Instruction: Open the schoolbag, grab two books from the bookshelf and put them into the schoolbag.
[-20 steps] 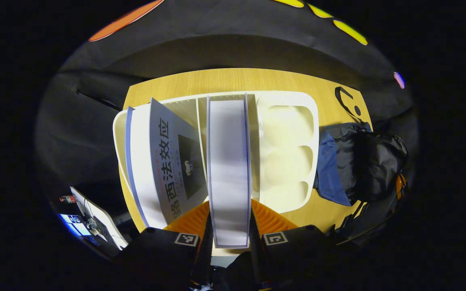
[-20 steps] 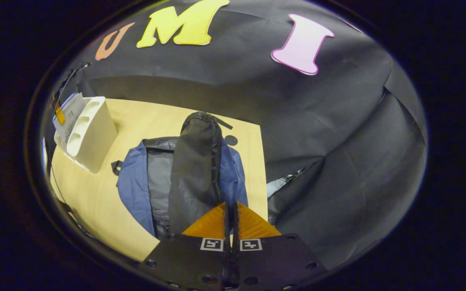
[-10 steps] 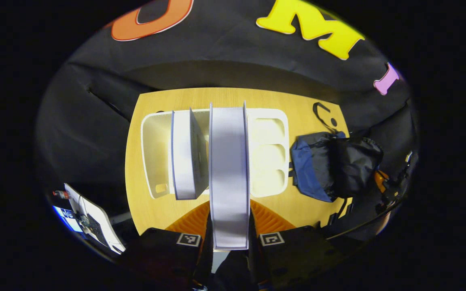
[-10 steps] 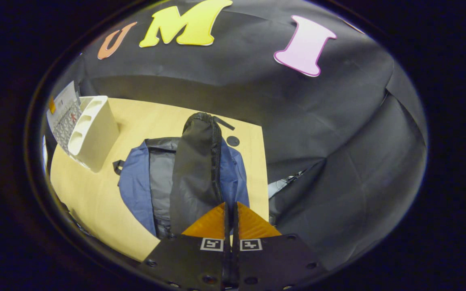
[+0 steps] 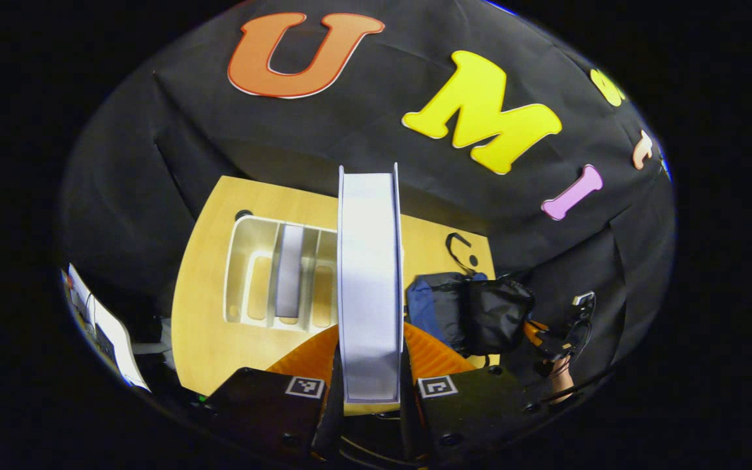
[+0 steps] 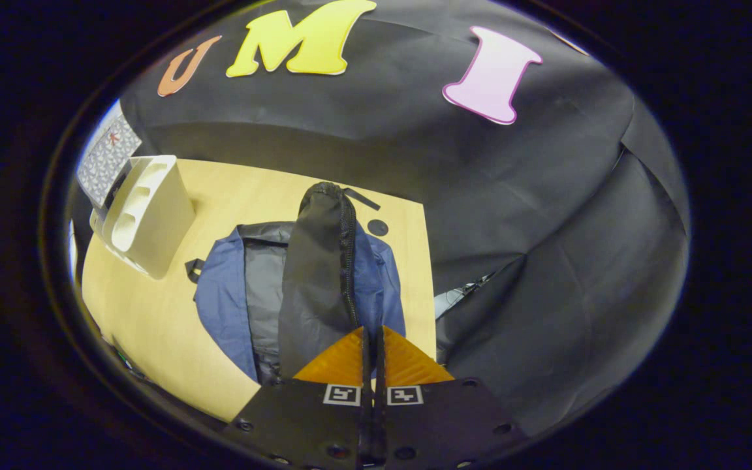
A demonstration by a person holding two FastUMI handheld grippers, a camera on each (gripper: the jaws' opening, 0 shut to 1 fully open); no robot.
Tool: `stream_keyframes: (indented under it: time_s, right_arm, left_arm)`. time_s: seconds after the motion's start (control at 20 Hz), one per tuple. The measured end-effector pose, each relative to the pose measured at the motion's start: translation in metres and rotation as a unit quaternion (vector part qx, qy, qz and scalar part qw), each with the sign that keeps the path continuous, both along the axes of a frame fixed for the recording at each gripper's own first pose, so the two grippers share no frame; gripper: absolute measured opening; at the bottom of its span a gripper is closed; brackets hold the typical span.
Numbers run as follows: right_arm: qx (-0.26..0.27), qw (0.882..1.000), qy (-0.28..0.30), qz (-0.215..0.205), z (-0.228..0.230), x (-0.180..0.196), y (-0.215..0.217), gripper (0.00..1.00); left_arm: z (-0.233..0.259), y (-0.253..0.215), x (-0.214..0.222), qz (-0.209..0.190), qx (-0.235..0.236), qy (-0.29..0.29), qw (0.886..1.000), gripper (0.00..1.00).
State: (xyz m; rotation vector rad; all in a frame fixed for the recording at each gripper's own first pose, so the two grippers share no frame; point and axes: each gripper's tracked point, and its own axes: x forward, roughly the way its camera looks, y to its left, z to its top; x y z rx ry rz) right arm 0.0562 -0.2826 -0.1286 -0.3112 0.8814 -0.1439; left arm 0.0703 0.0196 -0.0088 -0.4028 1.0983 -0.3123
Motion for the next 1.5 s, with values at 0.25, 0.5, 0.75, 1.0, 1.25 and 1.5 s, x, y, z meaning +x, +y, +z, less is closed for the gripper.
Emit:
stream_keyframes:
  time_s: [0.25,0.5,0.75,1.0,1.25,1.5]
  right_arm:
    - [0.006,1.000,-0.008,0.000,0.004,-0.003,0.001,0.00]
    - [0.018,1.000,-0.010,0.004,0.009,-0.004,0.003,0.00]
    - [0.021,1.000,-0.008,0.003,0.006,-0.006,-0.009,0.00]
    - [0.022,0.999,-0.023,0.005,0.016,-0.007,-0.008,0.00]
    - [0.037,0.999,-0.028,-0.002,0.017,-0.001,-0.006,0.00]
    - [0.053,0.999,-0.001,0.008,-0.003,-0.014,0.006,0.00]
  left_arm:
    - [-0.006,-0.091,0.005,-0.030,-0.107,-0.028,0.993,0.38]
    - [-0.054,-0.175,-0.009,-0.054,-0.148,-0.014,0.987,0.38]
    - [-0.114,-0.244,-0.032,-0.057,-0.185,0.028,0.981,0.38]
    - [-0.175,-0.297,-0.044,-0.045,-0.190,0.047,0.980,0.38]
    - [-0.227,-0.333,-0.049,-0.032,-0.215,0.073,0.973,0.38]
    - [-0.236,-0.361,-0.051,-0.045,-0.249,0.053,0.966,0.38]
